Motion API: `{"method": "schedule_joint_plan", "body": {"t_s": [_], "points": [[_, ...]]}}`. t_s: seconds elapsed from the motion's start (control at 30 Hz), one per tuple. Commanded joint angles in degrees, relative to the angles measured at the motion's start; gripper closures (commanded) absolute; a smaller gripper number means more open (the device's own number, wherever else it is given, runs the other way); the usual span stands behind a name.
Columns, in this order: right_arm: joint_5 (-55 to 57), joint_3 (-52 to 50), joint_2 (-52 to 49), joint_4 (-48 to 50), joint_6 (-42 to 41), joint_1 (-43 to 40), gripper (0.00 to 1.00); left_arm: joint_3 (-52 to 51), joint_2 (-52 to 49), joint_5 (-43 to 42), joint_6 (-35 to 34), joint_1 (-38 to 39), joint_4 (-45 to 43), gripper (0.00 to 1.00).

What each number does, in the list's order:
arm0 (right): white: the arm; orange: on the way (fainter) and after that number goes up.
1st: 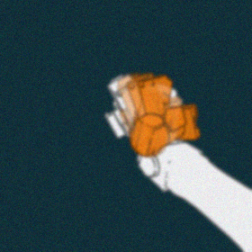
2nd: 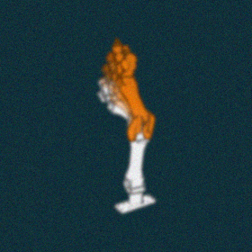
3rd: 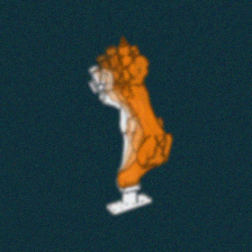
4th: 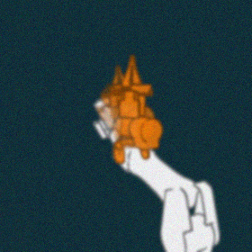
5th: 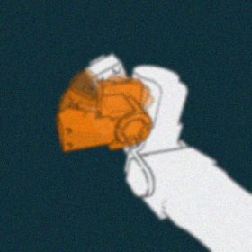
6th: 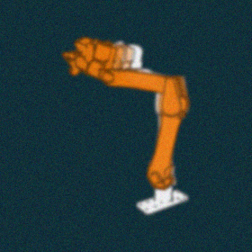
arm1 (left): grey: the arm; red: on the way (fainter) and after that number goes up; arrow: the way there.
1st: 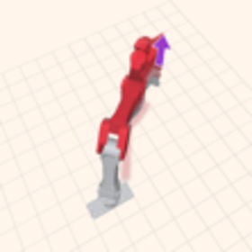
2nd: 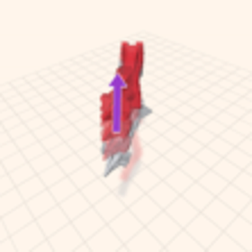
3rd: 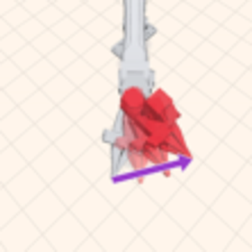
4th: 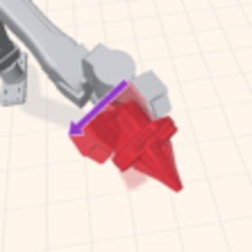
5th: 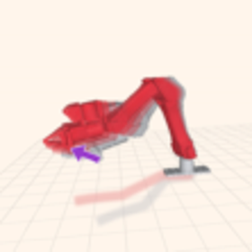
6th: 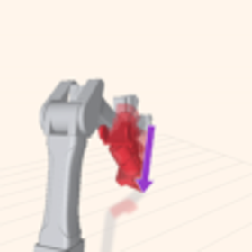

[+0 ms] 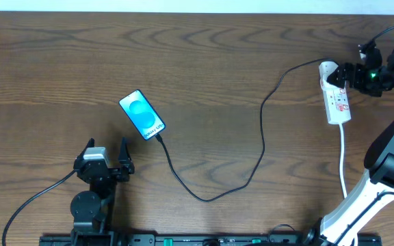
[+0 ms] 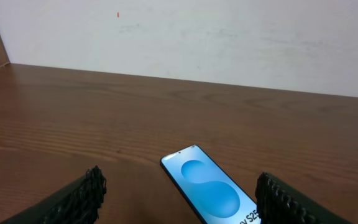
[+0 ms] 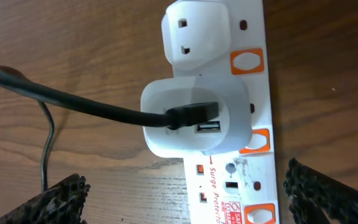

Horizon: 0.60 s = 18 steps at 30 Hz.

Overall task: Plug charger to phone and switch on socket
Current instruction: 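Lower the right gripper onto the power strip's orange switch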

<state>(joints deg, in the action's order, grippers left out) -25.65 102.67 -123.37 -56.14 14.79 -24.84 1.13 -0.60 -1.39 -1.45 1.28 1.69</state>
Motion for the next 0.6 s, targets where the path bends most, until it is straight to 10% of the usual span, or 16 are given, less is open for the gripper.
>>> {"method": "schedule_joint_plan", "body": {"t_s": [0.0, 0.57], "points": [[-1.7, 0.9, -0.5, 0.1, 2.0, 0.5, 0.01, -0.9, 0.4, 0.6, 0.4, -0.2, 2.4, 0.21], [-1.9, -2.3, -0.5, 1.6, 2.0, 0.7, 0.03, -0.9, 0.4, 0.6, 0.4, -0.2, 2.4, 0.21]]}}
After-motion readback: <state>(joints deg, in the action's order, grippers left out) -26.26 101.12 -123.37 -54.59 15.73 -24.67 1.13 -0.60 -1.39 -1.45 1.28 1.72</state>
